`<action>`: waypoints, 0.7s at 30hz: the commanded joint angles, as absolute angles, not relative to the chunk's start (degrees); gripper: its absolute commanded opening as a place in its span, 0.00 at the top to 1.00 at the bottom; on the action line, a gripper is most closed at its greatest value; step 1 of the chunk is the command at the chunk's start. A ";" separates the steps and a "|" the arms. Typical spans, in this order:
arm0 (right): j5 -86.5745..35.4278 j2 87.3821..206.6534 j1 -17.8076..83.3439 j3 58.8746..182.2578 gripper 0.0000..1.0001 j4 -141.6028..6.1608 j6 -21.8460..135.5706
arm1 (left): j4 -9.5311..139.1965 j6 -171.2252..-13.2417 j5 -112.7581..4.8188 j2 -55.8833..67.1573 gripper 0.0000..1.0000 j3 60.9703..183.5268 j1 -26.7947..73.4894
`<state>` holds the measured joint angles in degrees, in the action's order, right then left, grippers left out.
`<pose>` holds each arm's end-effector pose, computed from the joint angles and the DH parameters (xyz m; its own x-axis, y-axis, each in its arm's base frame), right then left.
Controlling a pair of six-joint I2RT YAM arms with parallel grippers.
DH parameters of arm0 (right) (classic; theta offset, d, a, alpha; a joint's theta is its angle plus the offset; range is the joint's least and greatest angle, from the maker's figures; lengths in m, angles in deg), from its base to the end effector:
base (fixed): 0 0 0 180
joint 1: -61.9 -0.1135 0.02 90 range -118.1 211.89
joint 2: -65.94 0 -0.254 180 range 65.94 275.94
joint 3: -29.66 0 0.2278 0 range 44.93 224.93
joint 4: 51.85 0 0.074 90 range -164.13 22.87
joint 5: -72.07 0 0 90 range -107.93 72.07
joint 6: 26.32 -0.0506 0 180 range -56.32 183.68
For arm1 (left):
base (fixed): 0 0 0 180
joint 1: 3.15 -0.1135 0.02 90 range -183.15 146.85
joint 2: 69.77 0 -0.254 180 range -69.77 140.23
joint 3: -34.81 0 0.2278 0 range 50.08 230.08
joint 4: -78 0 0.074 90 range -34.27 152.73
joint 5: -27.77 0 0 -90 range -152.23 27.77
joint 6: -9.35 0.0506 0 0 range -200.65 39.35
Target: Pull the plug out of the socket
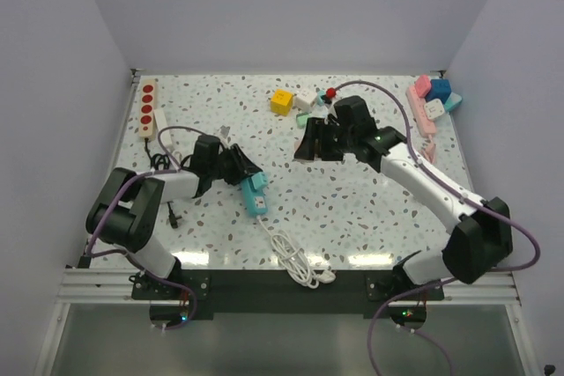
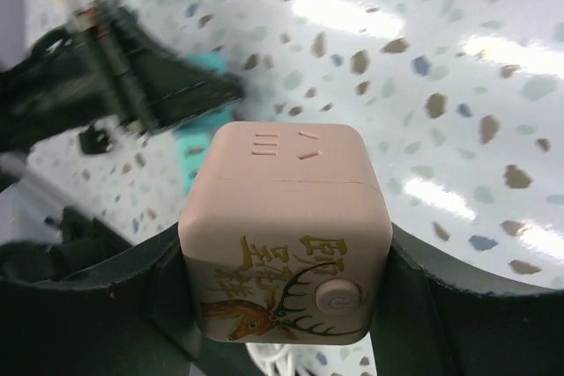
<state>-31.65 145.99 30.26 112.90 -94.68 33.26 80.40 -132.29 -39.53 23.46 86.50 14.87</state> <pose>0.2477 0.1668 0.2978 -0.8051 0.0817 -0.5874 -0.2985 0.8000 0.5204 0.2777 -0.1109 0.1399 -0.8195 -0.4941 -0.2903 -0.1169 0.6401 -0.7593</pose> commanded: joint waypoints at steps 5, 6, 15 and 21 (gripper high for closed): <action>-20.22 166.02 37.80 131.03 1.00 -97.36 31.69 | 79.52 -130.49 -34.55 18.21 1.00 92.00 14.78; -19.00 169.79 39.55 132.54 1.00 -96.75 30.99 | 78.65 -130.40 -34.81 17.77 1.00 91.83 14.78; -23.20 194.24 45.72 156.45 1.00 -97.98 27.73 | 75.91 -128.64 -35.07 15.04 1.00 89.54 14.78; -24.79 203.39 46.25 166.65 0.85 -98.67 28.96 | 75.91 -128.82 -34.90 15.57 1.00 89.37 14.78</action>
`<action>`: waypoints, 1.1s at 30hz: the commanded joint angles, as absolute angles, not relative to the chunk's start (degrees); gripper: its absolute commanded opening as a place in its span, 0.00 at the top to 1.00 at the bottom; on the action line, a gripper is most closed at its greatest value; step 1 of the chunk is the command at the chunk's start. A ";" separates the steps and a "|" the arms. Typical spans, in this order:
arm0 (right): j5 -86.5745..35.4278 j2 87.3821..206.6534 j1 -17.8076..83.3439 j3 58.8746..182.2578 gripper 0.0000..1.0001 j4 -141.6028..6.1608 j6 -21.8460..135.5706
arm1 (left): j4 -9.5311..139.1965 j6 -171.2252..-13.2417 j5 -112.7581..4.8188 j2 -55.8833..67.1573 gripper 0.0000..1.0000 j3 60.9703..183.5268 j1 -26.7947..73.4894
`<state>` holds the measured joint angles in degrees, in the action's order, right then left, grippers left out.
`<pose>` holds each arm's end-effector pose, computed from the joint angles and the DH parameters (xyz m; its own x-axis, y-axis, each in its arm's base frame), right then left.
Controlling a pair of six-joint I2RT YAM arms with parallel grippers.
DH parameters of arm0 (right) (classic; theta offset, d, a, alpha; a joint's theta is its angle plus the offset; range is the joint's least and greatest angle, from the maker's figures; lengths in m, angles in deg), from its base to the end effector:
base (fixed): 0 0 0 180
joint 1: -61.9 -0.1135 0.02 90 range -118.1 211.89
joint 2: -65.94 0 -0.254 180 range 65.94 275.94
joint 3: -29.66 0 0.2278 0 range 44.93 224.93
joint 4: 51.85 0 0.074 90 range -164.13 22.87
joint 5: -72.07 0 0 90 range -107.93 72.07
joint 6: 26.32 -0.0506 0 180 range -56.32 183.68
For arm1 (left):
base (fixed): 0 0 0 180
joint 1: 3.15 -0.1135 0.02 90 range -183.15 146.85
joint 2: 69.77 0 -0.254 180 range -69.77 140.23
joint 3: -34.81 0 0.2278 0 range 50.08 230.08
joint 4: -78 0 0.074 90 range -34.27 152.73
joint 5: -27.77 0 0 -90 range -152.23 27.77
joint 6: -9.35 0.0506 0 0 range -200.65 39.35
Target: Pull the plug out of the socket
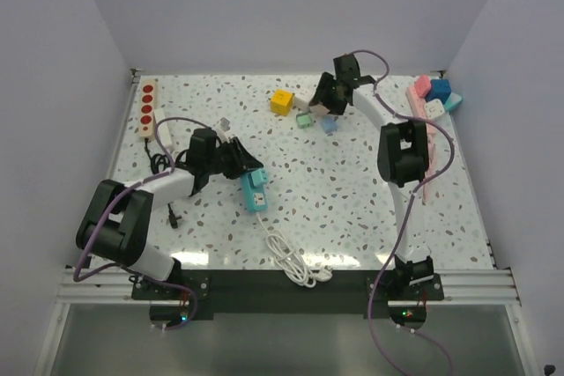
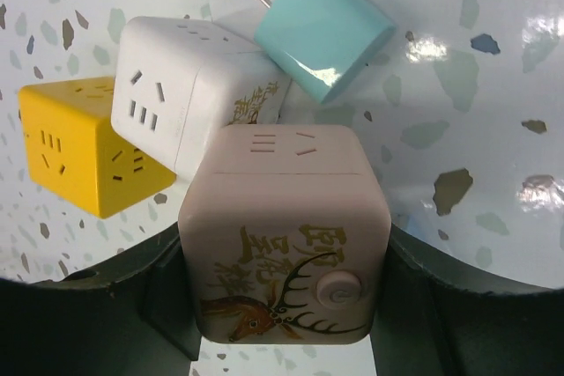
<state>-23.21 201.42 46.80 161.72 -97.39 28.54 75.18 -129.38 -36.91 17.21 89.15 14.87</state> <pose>0.4913 0.1374 0.1842 -0.7784 0.3836 -0.4970 0.1593 0.8864 0.4347 0.2748 -0.1121 0.1748 -0.8230 -0.4467 -0.3508 -0.0117 0.6308 -0.7759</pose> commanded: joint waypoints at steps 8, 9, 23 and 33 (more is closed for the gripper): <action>-25.32 201.48 46.87 166.32 0.09 -99.48 31.24 | 76.97 -129.26 -34.72 16.98 1.00 90.42 14.78; -25.14 200.16 46.87 165.44 0.04 -99.21 32.03 | 77.05 -129.17 -34.63 17.24 1.00 90.51 14.78; -31.45 171.34 43.89 143.92 0.02 -99.39 40.98 | 80.92 -129.52 -33.32 24.27 1.00 92.35 15.04; -42.10 161.74 29.82 123.07 0.08 -93.32 45.57 | 81.63 -128.12 -27.96 29.37 1.00 97.54 17.23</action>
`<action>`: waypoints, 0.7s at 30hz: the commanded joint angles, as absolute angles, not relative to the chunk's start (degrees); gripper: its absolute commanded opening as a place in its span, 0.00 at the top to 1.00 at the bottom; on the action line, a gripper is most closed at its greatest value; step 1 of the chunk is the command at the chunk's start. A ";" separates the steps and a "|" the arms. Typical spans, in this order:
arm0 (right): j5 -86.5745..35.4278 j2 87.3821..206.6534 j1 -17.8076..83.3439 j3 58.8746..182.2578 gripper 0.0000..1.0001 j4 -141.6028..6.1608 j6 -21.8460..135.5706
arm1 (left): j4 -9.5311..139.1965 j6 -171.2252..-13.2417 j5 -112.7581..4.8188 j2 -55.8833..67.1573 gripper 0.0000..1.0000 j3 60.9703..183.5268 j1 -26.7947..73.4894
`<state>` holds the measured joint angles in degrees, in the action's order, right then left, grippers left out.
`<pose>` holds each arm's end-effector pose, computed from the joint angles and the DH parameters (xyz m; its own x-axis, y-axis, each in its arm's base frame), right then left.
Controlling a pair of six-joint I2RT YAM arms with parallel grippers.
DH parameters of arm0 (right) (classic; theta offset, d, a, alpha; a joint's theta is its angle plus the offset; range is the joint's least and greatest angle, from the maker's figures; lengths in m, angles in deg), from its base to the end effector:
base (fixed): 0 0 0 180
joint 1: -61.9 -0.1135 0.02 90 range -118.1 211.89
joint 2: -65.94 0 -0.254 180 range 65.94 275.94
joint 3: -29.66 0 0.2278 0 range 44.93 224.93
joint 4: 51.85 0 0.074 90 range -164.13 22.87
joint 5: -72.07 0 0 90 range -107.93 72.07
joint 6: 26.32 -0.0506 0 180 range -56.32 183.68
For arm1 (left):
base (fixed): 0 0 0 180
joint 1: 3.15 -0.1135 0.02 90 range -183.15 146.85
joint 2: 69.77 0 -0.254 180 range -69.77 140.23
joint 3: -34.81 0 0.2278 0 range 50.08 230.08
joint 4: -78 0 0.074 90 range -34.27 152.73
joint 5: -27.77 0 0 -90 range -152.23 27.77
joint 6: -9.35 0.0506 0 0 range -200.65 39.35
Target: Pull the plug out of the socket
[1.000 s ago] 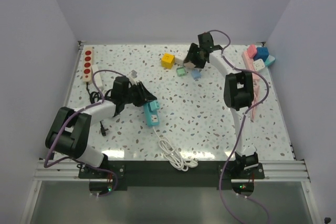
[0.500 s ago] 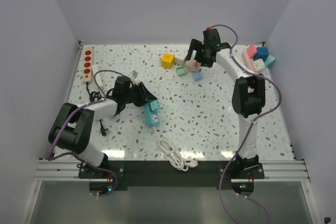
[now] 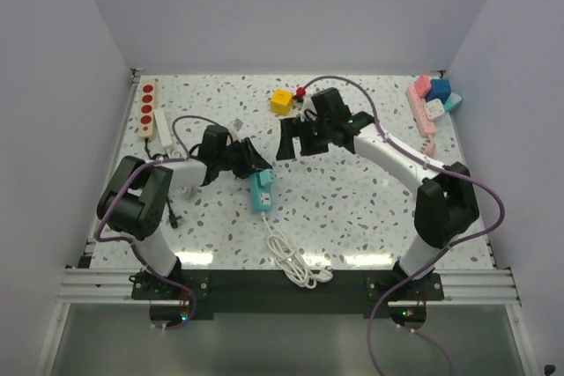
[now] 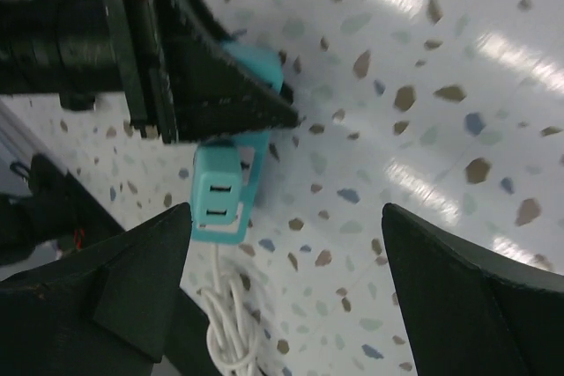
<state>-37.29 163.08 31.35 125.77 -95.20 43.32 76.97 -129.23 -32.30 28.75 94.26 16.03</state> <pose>0.3070 0.2007 0.2763 -0.8025 -0.0925 -0.5894 -0.4313 0.7725 0.4660 0.2983 -0.1305 0.1452 -0.8863 -0.3798 -0.2651 -0.0294 0.6173 -0.7862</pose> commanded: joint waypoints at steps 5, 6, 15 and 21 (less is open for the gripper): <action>-42.81 163.22 26.22 122.80 0.11 -93.31 45.31 | 81.89 -128.11 -26.46 31.13 1.00 99.47 18.64; -42.72 163.67 25.86 122.89 0.12 -93.49 45.31 | 81.98 -128.29 -26.37 31.39 1.00 99.73 19.08; -42.28 169.38 22.26 124.12 0.25 -94.11 43.73 | 83.82 -130.31 -25.58 31.92 1.00 101.67 20.75; -41.31 171.14 21.99 125.17 0.49 -90.86 40.39 | 84.44 -130.84 -25.14 31.48 1.00 101.67 21.81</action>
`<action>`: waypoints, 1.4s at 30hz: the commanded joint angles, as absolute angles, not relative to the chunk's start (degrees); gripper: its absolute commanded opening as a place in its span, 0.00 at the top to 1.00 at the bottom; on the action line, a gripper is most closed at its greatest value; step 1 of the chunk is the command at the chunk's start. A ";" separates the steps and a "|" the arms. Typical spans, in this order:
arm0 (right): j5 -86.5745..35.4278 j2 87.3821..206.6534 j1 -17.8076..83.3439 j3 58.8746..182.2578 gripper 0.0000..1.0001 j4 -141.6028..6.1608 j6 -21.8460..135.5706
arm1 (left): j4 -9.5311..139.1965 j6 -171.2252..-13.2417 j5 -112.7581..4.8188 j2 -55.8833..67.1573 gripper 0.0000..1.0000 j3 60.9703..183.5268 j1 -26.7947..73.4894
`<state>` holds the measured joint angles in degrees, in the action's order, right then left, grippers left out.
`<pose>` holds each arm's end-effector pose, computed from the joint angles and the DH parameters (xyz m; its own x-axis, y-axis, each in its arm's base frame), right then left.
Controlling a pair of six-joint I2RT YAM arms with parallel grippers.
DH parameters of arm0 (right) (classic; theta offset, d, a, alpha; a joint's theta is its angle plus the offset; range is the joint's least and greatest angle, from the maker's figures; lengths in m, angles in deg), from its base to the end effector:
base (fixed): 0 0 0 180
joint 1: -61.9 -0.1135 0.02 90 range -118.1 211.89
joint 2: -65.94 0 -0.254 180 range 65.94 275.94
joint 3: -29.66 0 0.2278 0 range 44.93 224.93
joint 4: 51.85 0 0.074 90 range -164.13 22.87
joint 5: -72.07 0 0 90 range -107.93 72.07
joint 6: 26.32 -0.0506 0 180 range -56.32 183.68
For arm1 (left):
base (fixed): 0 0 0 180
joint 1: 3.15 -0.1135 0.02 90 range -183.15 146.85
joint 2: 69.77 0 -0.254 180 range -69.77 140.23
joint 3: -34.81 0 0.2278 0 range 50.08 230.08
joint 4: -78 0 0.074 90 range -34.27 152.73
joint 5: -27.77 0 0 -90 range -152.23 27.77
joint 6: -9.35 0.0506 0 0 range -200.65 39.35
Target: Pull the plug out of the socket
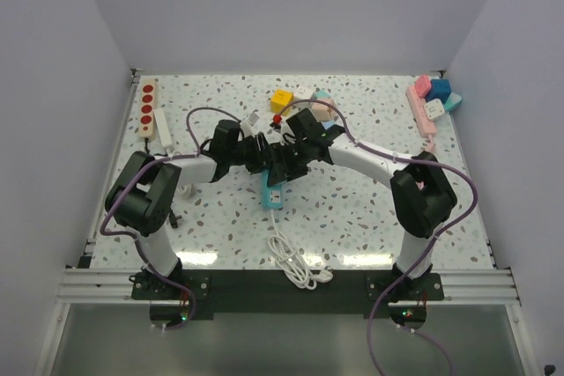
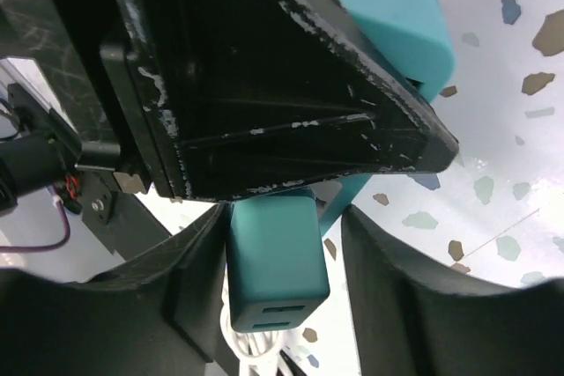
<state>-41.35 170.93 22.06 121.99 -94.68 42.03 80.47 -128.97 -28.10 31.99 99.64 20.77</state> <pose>0.2760 0.2564 0.2097 -0.8688 -0.2839 -0.4057 -0.4737 0.7156 0.5134 0.3079 -0.1676 0.1597 -0.9105 -0.2725 -0.3112 0.1181 0.5498 -0.8269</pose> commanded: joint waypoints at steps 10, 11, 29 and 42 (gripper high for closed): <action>-41.84 169.39 21.99 127.29 1.00 -97.88 42.49 | 81.10 -127.06 -28.03 33.76 1.00 100.35 21.90; -41.75 168.78 21.99 126.68 1.00 -98.32 42.76 | 80.75 -126.45 -28.22 34.20 1.00 100.44 21.81; -45.43 160.55 28.74 124.48 1.00 -103.07 42.94 | 81.28 -126.62 -27.69 36.05 1.00 100.27 21.20; -29.64 155.75 41.32 121.74 1.00 -101.58 40.12 | 69.70 -120.92 -28.38 31.40 1.00 106.93 13.12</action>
